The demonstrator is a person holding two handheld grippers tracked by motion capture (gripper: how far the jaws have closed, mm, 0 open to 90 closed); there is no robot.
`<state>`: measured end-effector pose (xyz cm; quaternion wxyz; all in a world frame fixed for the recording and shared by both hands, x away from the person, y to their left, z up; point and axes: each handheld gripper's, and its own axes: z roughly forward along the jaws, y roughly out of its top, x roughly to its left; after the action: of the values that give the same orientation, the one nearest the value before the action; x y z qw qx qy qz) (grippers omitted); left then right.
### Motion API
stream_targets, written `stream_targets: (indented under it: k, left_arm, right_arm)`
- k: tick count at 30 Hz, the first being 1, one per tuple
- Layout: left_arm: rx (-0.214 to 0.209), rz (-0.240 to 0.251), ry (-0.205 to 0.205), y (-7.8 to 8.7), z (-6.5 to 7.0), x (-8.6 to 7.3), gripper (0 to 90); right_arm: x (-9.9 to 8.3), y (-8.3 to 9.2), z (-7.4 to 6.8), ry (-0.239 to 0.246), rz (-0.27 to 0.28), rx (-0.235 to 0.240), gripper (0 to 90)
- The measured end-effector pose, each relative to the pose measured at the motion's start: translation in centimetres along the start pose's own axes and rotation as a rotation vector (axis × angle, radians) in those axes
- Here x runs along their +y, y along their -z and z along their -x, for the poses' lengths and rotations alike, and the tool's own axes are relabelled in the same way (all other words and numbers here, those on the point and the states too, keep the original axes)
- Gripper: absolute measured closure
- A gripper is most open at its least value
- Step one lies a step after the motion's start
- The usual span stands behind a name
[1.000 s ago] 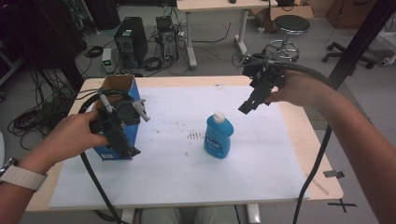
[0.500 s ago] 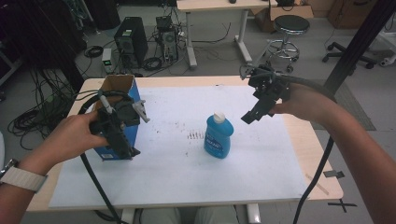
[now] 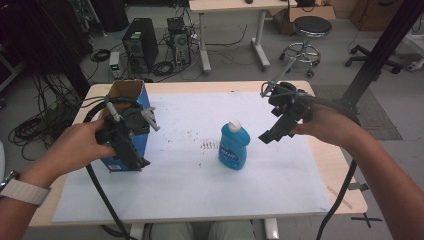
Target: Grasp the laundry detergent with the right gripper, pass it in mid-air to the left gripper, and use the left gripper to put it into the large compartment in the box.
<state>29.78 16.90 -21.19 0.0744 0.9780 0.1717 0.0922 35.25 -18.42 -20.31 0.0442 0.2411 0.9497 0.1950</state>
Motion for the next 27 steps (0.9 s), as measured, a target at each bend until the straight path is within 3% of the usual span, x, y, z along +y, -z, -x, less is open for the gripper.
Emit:
stream_targets:
  k: [9,27]
  left_arm:
    - [-0.007,-0.004,0.004,-0.3,0.0,-0.1,5.8]
    - [-0.007,-0.003,0.004,-0.5,0.0,0.1,5.8]
  right_arm:
    - [-1.5,-1.6,-0.1,-0.048,0.012,0.008,3.8]
    - [-2.8,-3.7,-0.4,-0.060,0.072,0.022,3.6]
